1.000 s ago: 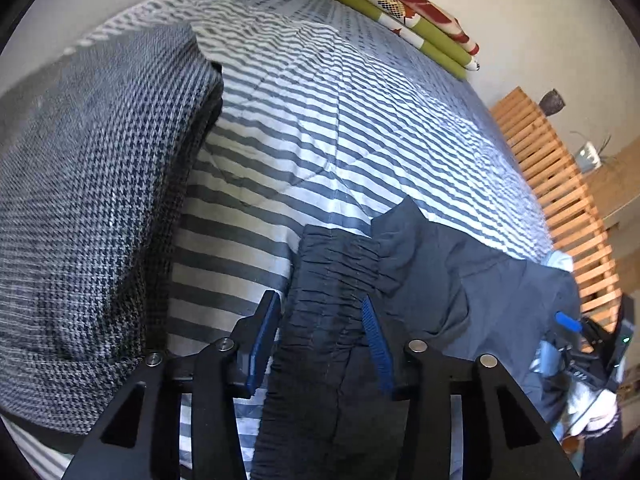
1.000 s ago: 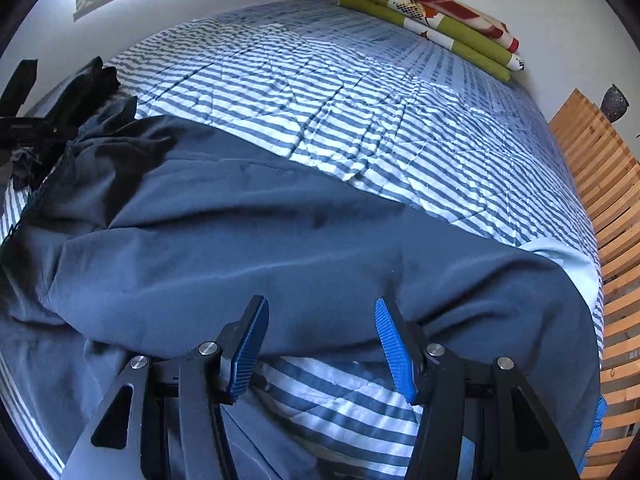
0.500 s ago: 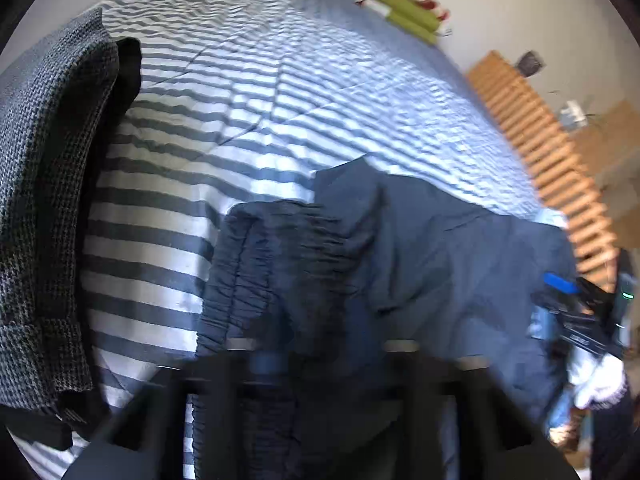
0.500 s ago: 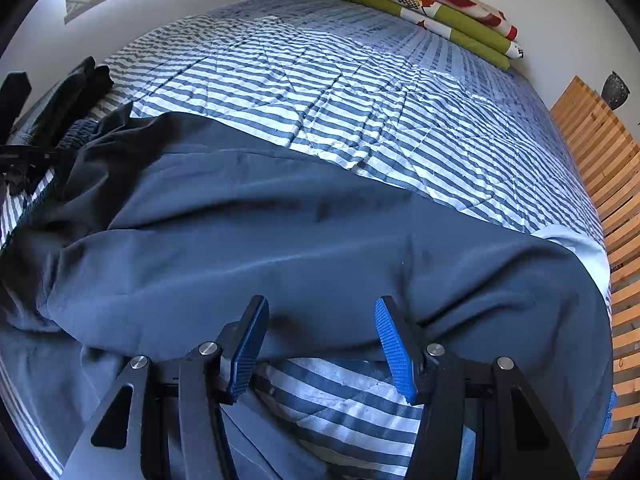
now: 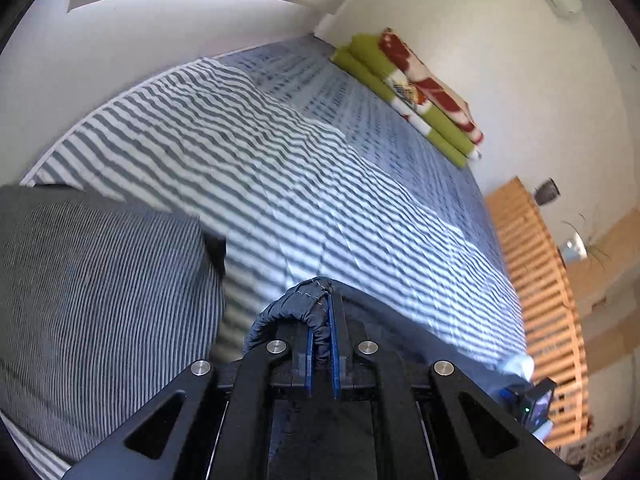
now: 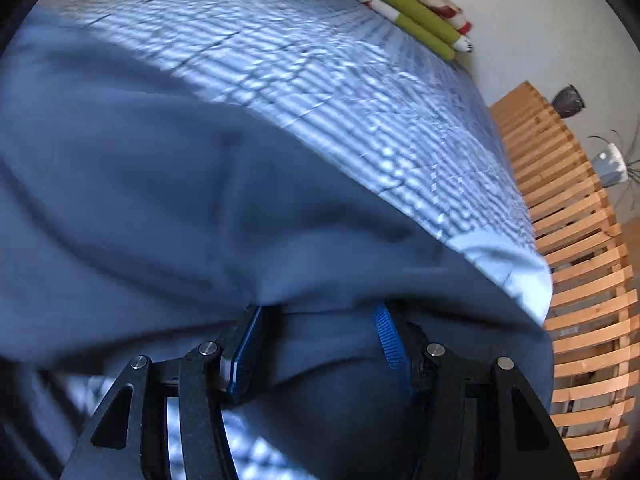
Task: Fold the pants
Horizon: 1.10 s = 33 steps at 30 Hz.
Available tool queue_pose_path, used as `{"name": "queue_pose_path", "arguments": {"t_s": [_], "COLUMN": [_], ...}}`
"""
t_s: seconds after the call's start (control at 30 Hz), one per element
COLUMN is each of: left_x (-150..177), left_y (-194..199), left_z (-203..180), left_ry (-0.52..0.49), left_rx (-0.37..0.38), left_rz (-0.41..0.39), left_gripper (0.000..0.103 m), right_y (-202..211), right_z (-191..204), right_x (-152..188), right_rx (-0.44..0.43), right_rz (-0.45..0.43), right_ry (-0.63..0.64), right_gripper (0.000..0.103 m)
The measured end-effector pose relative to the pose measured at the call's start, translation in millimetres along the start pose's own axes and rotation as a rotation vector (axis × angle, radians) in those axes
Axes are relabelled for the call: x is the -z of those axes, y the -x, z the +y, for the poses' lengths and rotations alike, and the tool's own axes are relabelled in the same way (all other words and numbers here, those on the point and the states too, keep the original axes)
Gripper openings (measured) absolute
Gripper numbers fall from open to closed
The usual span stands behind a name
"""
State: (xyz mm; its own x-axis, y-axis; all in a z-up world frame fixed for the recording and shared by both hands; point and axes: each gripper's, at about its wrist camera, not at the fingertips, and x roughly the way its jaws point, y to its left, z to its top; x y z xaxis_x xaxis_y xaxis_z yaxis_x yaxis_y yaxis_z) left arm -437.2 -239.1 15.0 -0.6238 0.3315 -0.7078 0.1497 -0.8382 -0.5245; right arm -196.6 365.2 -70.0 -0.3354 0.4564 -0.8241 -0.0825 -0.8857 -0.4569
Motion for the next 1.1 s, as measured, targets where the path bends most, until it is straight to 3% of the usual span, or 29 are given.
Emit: {"name": "queue_pose_path", "arguments": {"t_s": [0.1, 0.2, 0.3, 0.43, 0.53, 0.6, 0.67, 0.8, 0.93, 1.1], "left_x": [-10.9, -3.9, 1.7, 21.8, 48.8, 77.4, 111.4, 170.5, 207.8, 221.5], "left_y": [-34.6, -66.8, -65.0, -26.9, 5.1, 17.6, 24.7, 25.1, 26.3, 31.0], "left_z": [1.6, 6.6, 6.1, 5.5, 11.3, 7.3, 12.1, 21.5, 23.6, 29.1], "left_ry": [0.019, 0.023, -0.03, -0.085, -0.092, -0.138, -0.154, -0.149, -0.163, -0.059], "left_rx": [-0.054, -0.077, -0.106, -0.082, -0.096, -0.085, -0.113, -0.111, -0.14, -0.12], "left_rz": [0.024, 0.148, 0.145, 0.152, 0.142, 0.175, 0.196, 0.263, 0.271, 0.248], "left_gripper": [0.009, 0.018, 0.021, 0.048, 0.053, 0.059, 0.067, 0.068, 0.073, 0.082], "right_y": [-18.1, -29.6, -13.4, 32.1, 70.3, 100.7, 122.1, 149.0, 161.3, 145.4], "right_z": [-12.5, -15.7, -21.4, -49.0, -91.6, -124.8, -149.3, -185.0, -215.6, -236.0], "right_x": [-26.6, -45.4, -44.7, -16.1, 30.6, 81.6, 132.2, 225.5, 314.0, 370.3], "right_rx": [0.06, 0.101, 0.026, -0.09, -0.151, -0.159, -0.148, -0.097, -0.073, -0.157], "right_rz": [0.007, 0.028, 0.01, -0.029, -0.042, -0.045, -0.026, 0.033, 0.088, 0.121], "right_ry": [-0.069, -0.106, -0.117, -0.157, -0.266, -0.366, -0.446, -0.585, -0.755, -0.916], "right_gripper": [0.049, 0.049, 0.051, 0.051, 0.051, 0.051, 0.051, 0.052, 0.058, 0.058]}}
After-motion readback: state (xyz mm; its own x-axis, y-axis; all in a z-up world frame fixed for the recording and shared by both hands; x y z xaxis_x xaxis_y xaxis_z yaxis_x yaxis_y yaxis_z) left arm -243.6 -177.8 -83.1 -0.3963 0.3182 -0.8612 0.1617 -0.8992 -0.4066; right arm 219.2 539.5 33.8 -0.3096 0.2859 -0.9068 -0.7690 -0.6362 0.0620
